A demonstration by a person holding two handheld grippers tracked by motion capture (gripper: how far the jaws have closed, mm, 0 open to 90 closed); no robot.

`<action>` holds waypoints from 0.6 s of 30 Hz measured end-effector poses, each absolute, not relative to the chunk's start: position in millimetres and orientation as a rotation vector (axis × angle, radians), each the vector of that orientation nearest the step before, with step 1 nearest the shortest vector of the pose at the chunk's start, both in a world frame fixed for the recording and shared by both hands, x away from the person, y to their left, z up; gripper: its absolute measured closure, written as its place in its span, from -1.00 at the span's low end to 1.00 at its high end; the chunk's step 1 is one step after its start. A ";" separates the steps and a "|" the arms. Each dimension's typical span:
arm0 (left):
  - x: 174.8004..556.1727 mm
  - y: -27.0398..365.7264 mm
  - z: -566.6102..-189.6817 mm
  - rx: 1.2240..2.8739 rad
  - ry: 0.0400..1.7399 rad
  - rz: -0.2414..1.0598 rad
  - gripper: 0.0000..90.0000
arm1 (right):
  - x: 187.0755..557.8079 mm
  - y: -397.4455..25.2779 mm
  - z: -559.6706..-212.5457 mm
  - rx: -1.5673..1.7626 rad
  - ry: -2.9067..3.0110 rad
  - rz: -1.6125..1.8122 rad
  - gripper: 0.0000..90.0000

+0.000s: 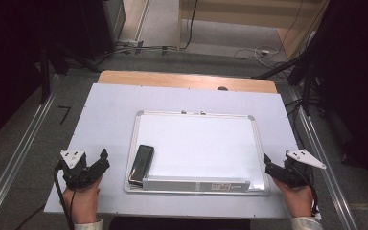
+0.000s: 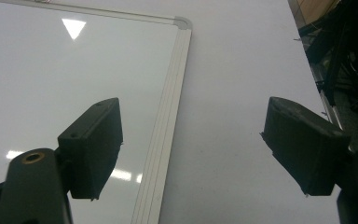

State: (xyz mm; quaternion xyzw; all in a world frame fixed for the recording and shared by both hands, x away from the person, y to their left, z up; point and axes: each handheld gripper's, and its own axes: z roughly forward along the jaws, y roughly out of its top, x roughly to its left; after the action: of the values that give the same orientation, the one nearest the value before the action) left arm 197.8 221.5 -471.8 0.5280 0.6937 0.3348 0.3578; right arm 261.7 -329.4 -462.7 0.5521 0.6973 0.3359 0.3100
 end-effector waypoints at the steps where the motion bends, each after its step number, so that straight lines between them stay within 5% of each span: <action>1: 196.9 221.6 -471.6 1.366 1.787 0.867 -0.37 | 261.6 -329.5 -462.6 1.458 1.841 0.888 -0.59; 18: 176.6 223.1 -458.5 1.356 1.707 0.922 -0.49 | 260.4 -329.0 -462.1 1.463 1.839 0.887 -0.59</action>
State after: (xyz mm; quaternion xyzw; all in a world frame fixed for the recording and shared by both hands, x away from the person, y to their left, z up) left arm 176.6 223.1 -458.5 0.5305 0.6677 0.3607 0.3777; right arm 260.4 -329.0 -462.1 0.5538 0.6961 0.3357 0.3100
